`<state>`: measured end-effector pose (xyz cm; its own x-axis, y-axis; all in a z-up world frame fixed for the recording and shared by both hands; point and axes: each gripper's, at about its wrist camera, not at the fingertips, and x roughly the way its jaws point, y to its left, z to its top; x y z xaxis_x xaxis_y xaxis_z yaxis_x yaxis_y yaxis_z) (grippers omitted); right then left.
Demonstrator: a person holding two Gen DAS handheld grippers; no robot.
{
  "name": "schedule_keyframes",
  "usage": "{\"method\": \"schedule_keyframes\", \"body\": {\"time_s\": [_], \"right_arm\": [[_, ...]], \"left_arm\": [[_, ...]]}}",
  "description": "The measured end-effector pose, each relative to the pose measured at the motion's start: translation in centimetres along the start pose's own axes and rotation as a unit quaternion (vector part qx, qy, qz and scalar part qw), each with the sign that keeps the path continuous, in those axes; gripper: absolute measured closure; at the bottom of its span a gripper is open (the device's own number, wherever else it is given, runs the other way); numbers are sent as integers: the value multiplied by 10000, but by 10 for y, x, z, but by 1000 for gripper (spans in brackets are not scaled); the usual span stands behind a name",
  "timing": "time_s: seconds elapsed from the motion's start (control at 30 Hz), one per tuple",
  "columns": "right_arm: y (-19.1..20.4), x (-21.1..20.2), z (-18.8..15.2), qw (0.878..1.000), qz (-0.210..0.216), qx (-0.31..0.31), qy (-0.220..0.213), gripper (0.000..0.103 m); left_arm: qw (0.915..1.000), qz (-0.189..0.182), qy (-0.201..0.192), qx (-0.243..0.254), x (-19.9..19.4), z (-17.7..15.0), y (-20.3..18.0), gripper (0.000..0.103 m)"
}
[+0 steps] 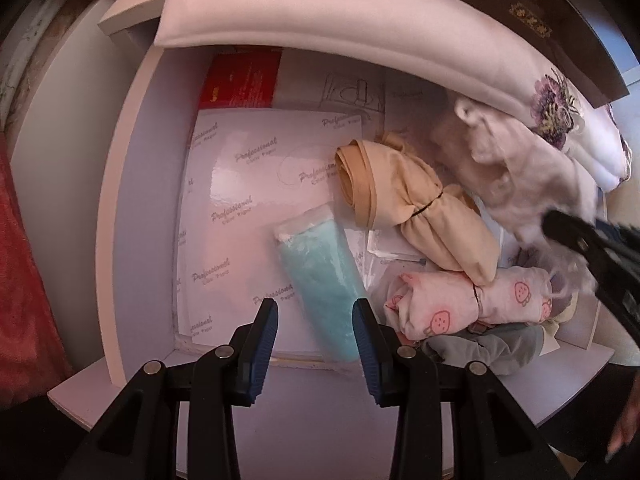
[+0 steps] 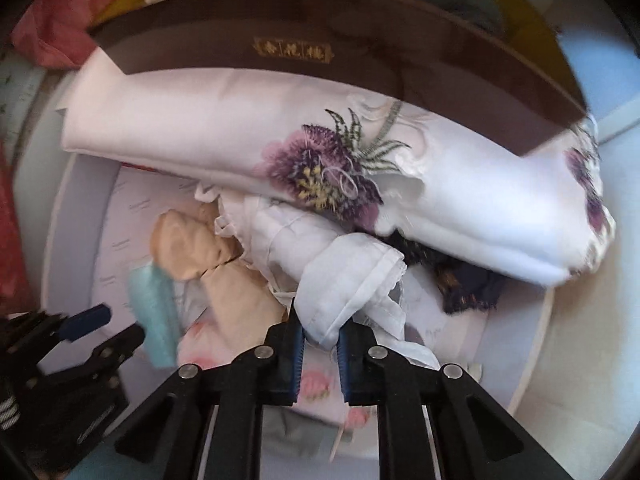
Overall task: Organize soft objects
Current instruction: 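Lift the white cloth up and carry it into the gold tray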
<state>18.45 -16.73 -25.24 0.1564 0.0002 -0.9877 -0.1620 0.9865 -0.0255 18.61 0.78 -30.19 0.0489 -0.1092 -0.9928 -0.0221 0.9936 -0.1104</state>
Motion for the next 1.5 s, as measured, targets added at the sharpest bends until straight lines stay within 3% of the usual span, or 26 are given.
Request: {"method": "schedule_keyframes", "body": {"time_s": [0.47, 0.67, 1.07, 1.27, 1.5], "right_arm": [[-15, -91, -57, 9939, 715, 567, -622, 90], [-28, -134, -59, 9839, 996, 1022, -1074, 90], [-51, -169, 3, 9560, 1362, 2107, -1523, 90], [-43, -180, 54, 9647, 860, 1803, -1718, 90], [-31, -150, 99, 9754, 356, 1453, -1620, 90]], "left_arm": [[9999, 16, -108, 54, -11, -3, -2, 64], [9999, 28, -118, 115, -13, -3, -5, 64], [9999, -69, -106, 85, -12, -2, -7, 64], [9997, -158, -126, 109, -15, 0, -12, 64], [9997, -225, -110, 75, -17, 2, -13, 64]]}}
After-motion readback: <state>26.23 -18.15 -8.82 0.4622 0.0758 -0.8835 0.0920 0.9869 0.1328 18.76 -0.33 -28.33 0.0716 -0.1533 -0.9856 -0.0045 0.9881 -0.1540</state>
